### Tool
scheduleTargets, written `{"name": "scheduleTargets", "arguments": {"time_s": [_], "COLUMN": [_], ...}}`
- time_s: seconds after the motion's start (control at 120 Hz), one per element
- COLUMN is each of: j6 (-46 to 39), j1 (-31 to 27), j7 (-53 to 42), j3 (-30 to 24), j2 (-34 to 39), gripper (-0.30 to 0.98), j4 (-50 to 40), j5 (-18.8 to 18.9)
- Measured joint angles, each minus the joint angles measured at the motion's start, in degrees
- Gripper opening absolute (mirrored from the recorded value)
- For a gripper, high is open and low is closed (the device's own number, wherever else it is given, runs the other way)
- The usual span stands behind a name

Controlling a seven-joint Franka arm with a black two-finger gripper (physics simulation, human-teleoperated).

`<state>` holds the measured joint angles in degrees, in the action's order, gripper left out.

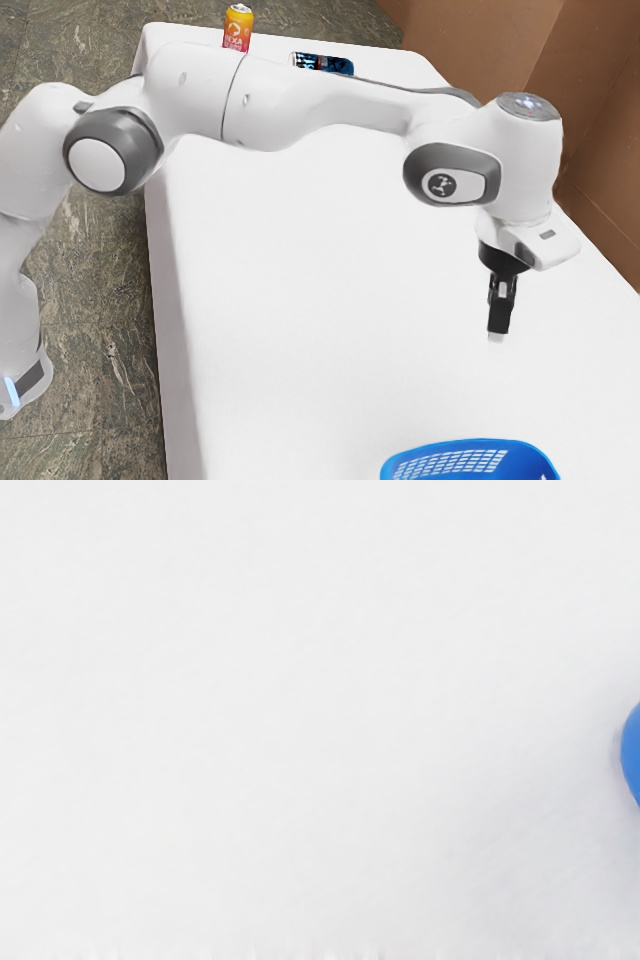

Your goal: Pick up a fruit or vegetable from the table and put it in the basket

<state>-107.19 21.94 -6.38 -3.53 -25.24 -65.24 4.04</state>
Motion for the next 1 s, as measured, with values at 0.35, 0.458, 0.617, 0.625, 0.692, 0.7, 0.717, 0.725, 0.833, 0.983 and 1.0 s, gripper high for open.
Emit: {"name": "scheduleTargets", "arguments": {"time_s": [0.35,0.458,0.617,0.625,0.692,0.7,0.717,0.725,0.833,0.983,1.0], "j6": [12.2,13.9,15.7,15.8,16.4,16.5,16.7,16.8,17.5,18.1,18.1], "j1": [-0.4,-0.4,-3.0,-3.3,-5.8,-6.2,-6.9,-7.2,-14.6,-25.9,-26.4], "j7": [3.1,3.8,3.8,3.8,3.6,3.6,3.5,3.5,2.7,0.6,0.4], "j3": [16.1,16.1,16.1,16.1,15.9,15.9,15.8,15.8,13.7,4.8,4.3], "j2": [3.9,4.0,3.9,4.0,3.9,3.9,3.9,3.9,4.0,4.0,3.9], "gripper": [0.69,0.69,0.69,0.68,0.69,0.69,0.69,0.69,0.68,0.69,0.69], "j4": [0.0,-0.1,-0.4,-0.4,-0.4,-0.4,-0.4,-0.4,-0.4,-0.3,-0.3], "j5": [1.0,0.3,-5.5,-5.8,-7.7,-7.8,-8.2,-8.3,-9.3,-5.9,-5.5]}}
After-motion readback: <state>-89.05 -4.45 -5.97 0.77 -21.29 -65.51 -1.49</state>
